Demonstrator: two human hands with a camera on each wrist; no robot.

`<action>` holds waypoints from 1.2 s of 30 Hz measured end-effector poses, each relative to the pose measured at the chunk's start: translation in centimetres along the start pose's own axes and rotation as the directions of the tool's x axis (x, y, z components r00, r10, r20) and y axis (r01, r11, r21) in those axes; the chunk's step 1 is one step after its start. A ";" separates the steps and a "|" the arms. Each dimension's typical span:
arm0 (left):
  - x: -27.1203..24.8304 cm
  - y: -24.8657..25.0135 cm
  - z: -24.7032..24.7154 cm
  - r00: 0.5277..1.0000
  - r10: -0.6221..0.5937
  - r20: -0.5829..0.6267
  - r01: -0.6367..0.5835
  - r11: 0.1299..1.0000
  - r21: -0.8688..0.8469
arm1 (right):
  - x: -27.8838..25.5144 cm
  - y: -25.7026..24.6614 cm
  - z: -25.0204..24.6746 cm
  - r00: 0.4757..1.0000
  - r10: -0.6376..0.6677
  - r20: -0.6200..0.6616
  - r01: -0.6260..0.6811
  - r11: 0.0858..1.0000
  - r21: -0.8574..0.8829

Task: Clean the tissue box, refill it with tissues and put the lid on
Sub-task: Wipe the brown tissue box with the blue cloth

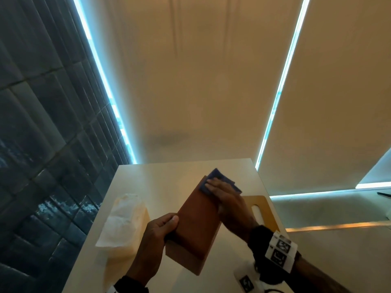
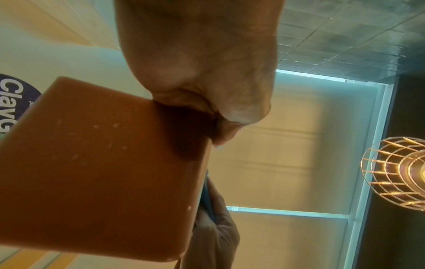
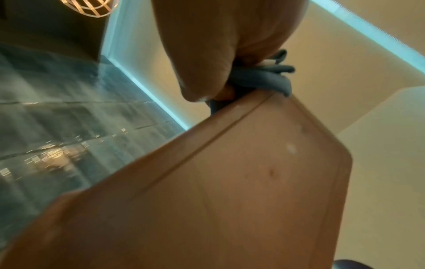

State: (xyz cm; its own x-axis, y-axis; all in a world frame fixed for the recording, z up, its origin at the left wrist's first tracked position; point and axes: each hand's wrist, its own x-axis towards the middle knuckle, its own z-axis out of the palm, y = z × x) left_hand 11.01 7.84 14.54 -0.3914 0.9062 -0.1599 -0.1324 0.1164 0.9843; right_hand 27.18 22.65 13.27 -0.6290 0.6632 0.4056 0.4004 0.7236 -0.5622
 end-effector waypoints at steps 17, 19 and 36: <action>-0.8 -0.7 -1.5 0.985 -0.002 0.173 -0.001 1.000 0.015 | -1.0 1.9 -2.5 0.923 0.323 -0.210 -0.198 0.864 0.463; -0.8 -0.5 -2.1 0.969 -0.043 0.245 0.030 0.998 0.055 | -1.5 0.6 -3.3 0.869 0.454 -0.196 -0.187 0.669 0.719; -0.3 2.5 0.9 0.946 -0.075 0.314 -0.055 0.922 0.384 | -6.5 -3.9 -2.2 0.842 0.538 -0.039 -0.233 0.429 0.873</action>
State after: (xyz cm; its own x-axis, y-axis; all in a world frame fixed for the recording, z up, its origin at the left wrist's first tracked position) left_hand 11.64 8.22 17.08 -0.0744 0.9767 -0.2013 0.2487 0.2136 0.9447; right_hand 31.20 15.92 14.40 -0.2878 0.9553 0.0674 -0.2635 -0.0114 -0.9646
